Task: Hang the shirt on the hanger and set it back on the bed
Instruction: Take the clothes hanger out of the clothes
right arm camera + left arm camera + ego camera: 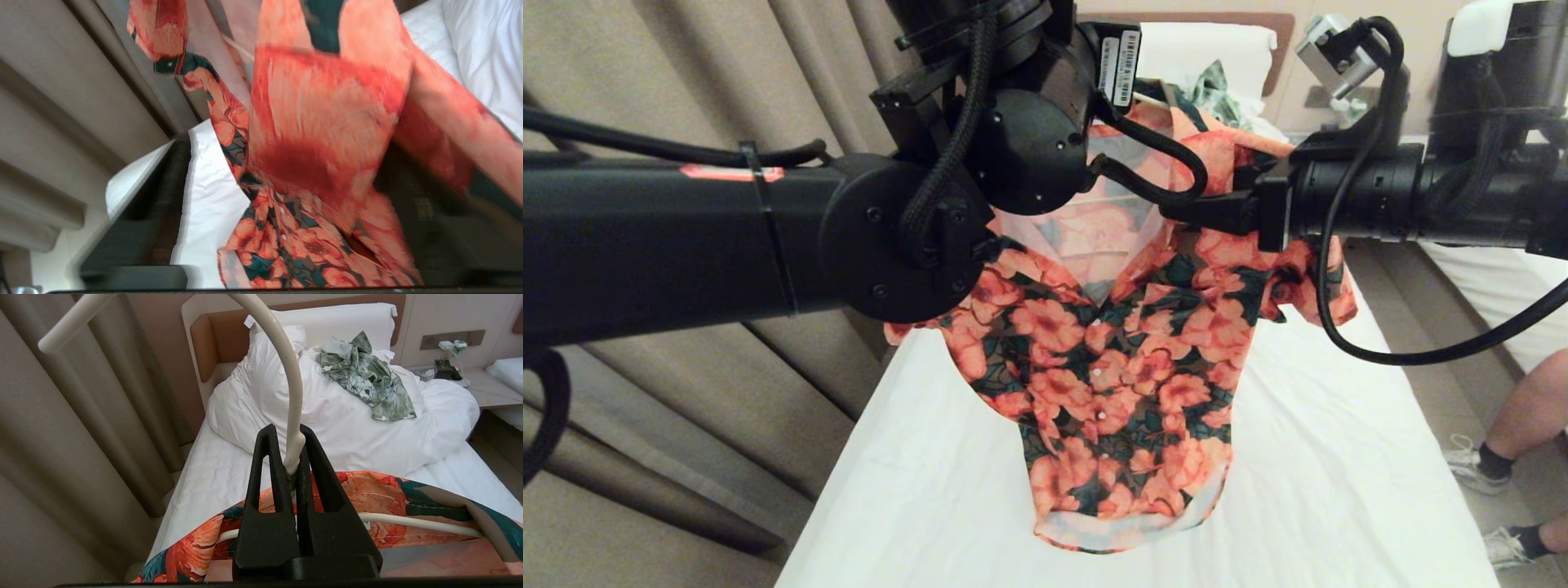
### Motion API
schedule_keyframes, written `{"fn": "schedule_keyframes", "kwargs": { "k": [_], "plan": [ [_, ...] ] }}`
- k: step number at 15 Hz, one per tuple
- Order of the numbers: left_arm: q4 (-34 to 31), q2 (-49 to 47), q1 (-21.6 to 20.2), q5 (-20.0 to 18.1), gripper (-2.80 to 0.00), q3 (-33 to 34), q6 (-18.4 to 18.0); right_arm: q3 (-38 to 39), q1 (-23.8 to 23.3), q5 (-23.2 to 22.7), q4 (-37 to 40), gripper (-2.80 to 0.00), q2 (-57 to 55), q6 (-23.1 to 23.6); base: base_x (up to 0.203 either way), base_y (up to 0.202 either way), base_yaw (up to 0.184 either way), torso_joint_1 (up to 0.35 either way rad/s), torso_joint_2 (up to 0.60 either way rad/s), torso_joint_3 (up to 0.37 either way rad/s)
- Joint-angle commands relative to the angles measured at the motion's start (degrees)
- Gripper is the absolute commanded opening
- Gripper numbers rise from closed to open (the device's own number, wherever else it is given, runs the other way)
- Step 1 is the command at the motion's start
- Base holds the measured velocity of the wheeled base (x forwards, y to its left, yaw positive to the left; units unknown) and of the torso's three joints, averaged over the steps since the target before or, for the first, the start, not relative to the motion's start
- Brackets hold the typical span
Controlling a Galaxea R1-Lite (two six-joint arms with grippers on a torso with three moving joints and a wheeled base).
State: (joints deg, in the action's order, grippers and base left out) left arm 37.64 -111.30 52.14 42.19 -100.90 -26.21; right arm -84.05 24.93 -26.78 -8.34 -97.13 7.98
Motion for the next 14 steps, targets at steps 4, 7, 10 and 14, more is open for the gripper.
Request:
{"fn": "schedule_keyframes", "kwargs": {
  "k": [4, 7, 10, 14],
  "plan": [
    [0.32, -0.06, 0.24, 0.35, -2.80, -0.08, -0.16, -0.94, 1.18, 0.94, 0.08, -2.80, -1.21, -0.07, 0.000, 0.000, 0.000, 0.000, 0.00, 0.000],
    [0.52, -0.06, 0.14, 0.43, -2.80, 0.47, 0.02, -0.35, 1.01, 2.10, 0.26, -2.80, -0.22, -0.24, 0.000, 0.000, 0.000, 0.000, 0.00, 0.000],
    [1.51, 0.11, -0.43, 0.48, -2.80, 3.34, 0.13, 0.99, -0.53, 3.32, 6.60, -2.80, 3.88, 0.07, 0.000, 0.000, 0.000, 0.000, 0.00, 0.000],
    [5.86, 0.97, -0.55, 0.51, -2.80, 10.22, 0.19, 1.38, -6.77, 3.86, 12.10, -2.80, 8.02, 0.32, 0.000, 0.000, 0.000, 0.000, 0.00, 0.000]
  ]
}}
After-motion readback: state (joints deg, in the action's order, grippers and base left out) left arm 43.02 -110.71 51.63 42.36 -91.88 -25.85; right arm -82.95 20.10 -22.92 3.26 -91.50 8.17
